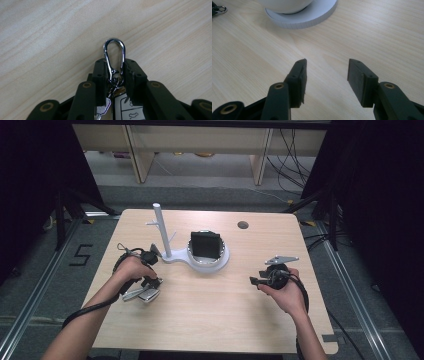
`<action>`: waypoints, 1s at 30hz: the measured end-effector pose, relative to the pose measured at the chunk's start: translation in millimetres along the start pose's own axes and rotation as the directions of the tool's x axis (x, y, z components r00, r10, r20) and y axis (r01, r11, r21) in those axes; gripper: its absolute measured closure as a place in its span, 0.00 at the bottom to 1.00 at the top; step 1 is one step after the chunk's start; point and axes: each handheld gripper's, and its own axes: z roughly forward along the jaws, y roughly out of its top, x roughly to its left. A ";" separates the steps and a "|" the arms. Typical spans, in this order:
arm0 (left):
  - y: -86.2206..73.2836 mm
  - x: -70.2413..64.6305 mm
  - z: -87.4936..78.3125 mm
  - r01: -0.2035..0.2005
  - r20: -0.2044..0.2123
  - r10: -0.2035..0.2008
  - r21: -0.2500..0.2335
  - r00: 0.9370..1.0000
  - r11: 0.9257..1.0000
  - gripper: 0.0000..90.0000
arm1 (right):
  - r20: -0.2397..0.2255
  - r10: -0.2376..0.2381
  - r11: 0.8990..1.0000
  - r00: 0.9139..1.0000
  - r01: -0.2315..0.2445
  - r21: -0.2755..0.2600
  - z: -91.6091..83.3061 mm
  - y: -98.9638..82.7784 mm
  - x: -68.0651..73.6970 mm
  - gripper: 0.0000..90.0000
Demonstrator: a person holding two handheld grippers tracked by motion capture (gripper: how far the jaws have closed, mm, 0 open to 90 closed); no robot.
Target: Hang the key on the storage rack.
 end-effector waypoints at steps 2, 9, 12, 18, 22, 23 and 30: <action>-0.7 -2.6 -0.8 -0.030 -0.023 0.030 0.012 0.999 0.999 0.82 | 0.001 -0.001 0.999 1.000 0.001 0.042 -4.1 0.9 0.5 0.56; -14.3 -8.2 1.0 -0.117 -0.054 0.114 -0.070 0.992 0.991 0.83 | 0.000 -0.021 0.999 1.000 0.021 0.033 -3.2 0.9 -1.5 0.56; -21.7 -8.0 -0.2 -0.139 -0.054 0.134 -0.098 0.989 0.985 0.83 | 0.007 0.008 1.000 1.000 -0.008 0.020 -2.4 0.4 1.1 0.56; -33.1 -7.3 -0.9 -0.147 -0.044 0.141 -0.173 0.989 0.974 0.84 | -0.001 0.001 1.000 1.000 -0.001 0.028 -1.5 0.7 1.7 0.56; -37.9 -6.9 -6.4 -0.147 -0.053 0.139 -0.203 0.989 0.968 0.84 | 0.001 0.001 0.999 1.000 -0.001 0.045 -2.9 1.2 2.2 0.56; -39.1 -6.6 -8.7 -0.160 -0.067 0.148 -0.220 0.987 0.962 0.83 | 0.001 0.002 0.999 1.000 -0.002 0.043 -2.9 1.1 2.3 0.56; -48.1 -7.4 -27.7 -0.199 -0.156 0.152 -0.348 0.976 0.916 0.84 | 0.005 0.005 0.999 1.000 -0.006 0.050 -2.8 0.5 1.6 0.56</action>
